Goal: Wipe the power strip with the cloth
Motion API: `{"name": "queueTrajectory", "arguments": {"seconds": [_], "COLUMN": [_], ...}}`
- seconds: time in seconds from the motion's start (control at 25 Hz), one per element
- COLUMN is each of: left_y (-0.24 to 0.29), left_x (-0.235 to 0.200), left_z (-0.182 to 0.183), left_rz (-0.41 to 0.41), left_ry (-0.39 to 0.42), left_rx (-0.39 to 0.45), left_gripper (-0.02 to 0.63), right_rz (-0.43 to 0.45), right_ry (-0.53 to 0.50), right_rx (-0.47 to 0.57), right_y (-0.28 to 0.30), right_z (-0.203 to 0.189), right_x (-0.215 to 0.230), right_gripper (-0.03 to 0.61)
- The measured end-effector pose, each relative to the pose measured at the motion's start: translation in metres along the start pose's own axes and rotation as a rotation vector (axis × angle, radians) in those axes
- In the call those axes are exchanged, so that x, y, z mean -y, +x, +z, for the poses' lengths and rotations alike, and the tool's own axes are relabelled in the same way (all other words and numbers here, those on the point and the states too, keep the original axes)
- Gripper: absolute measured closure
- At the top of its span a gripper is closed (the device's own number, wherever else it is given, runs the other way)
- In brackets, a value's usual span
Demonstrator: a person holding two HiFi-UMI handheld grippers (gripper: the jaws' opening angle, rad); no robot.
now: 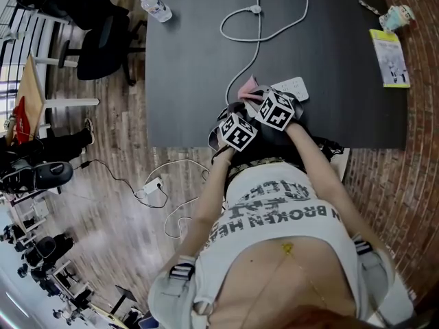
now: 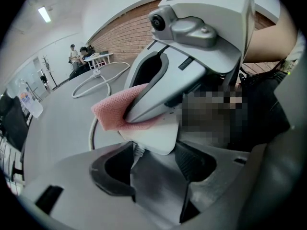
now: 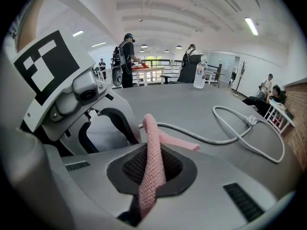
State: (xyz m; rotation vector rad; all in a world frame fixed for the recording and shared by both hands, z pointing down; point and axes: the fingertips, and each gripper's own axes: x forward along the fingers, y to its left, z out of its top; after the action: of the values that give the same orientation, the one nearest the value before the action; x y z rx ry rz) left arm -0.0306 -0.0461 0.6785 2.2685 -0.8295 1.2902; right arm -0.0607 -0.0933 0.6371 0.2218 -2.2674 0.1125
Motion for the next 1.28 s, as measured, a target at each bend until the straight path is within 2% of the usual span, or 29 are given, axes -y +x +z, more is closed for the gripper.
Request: {"name": "queueTrajectory", "arguments": {"seconds": [1.28], "left_y": [0.001], "left_x": [0.002], "left_z": [-0.001], "left_rz": [-0.013], "left_ry": [-0.003], "left_rx": [0.000], "left_gripper": [0.351], "right_rz": [-0.067], "right_ry": [0.029], "right_rx": [-0.025], "right_y": [-0.025], "right_z": [-0.030], "right_x": [0.030], "right_gripper": [0.561]}}
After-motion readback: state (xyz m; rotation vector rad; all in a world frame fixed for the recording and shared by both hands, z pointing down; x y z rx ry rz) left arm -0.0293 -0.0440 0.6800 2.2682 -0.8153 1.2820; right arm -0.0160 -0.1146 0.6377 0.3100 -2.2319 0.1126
